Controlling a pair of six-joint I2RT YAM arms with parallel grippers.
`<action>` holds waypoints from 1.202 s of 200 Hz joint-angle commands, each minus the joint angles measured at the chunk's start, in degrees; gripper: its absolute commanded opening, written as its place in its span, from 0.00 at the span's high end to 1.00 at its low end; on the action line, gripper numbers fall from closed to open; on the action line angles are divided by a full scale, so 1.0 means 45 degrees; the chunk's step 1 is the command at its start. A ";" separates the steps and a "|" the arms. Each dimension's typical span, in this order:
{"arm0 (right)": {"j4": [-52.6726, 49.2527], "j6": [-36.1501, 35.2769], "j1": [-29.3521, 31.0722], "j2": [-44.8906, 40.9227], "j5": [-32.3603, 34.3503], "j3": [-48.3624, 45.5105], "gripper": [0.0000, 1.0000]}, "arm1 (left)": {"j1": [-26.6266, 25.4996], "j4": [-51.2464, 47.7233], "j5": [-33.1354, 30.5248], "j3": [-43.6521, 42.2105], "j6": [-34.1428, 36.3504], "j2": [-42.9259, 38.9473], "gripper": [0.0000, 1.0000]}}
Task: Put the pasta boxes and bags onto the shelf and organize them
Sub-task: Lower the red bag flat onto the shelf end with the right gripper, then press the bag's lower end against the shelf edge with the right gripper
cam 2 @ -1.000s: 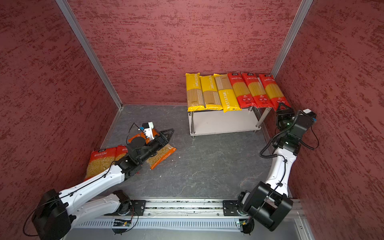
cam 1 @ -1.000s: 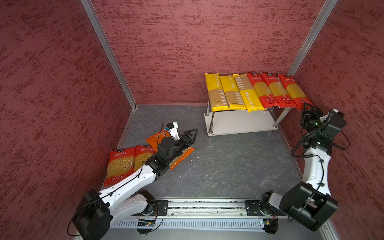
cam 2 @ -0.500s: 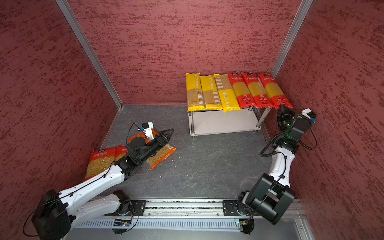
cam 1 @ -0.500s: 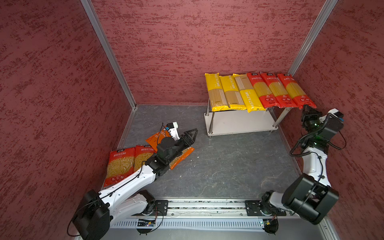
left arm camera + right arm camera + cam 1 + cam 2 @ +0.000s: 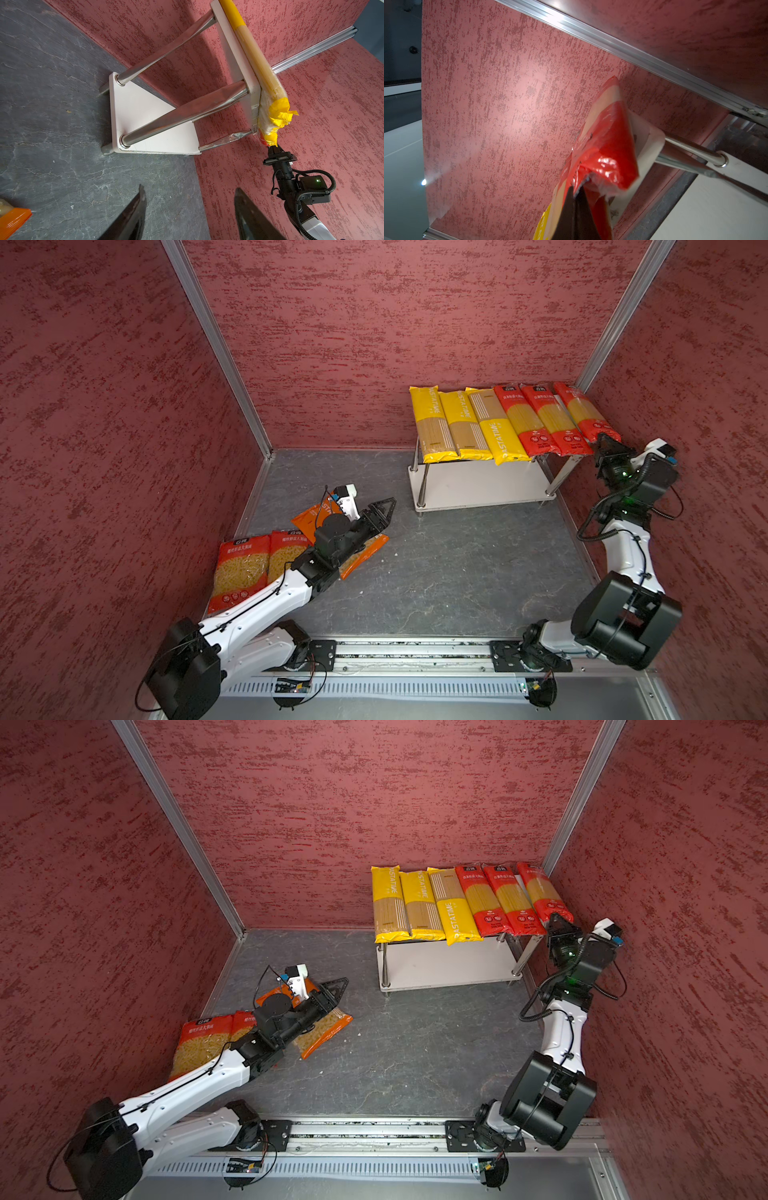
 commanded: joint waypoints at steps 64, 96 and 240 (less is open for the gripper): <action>0.1355 0.0199 -0.0319 -0.0385 -0.0839 -0.0819 1.00 | 0.0110 -0.0369 -0.0076 -0.0449 0.0111 -0.0708 0.34; 0.1141 -0.0683 -0.0702 -0.0124 -0.2240 -0.0081 1.00 | 0.0127 -0.0273 -0.0018 -0.0433 0.0020 -0.0576 0.33; 0.1211 0.0662 -0.0949 0.0364 -0.3905 -0.0013 0.75 | -0.0086 -0.0254 0.0029 -0.0133 0.0053 -0.0152 0.34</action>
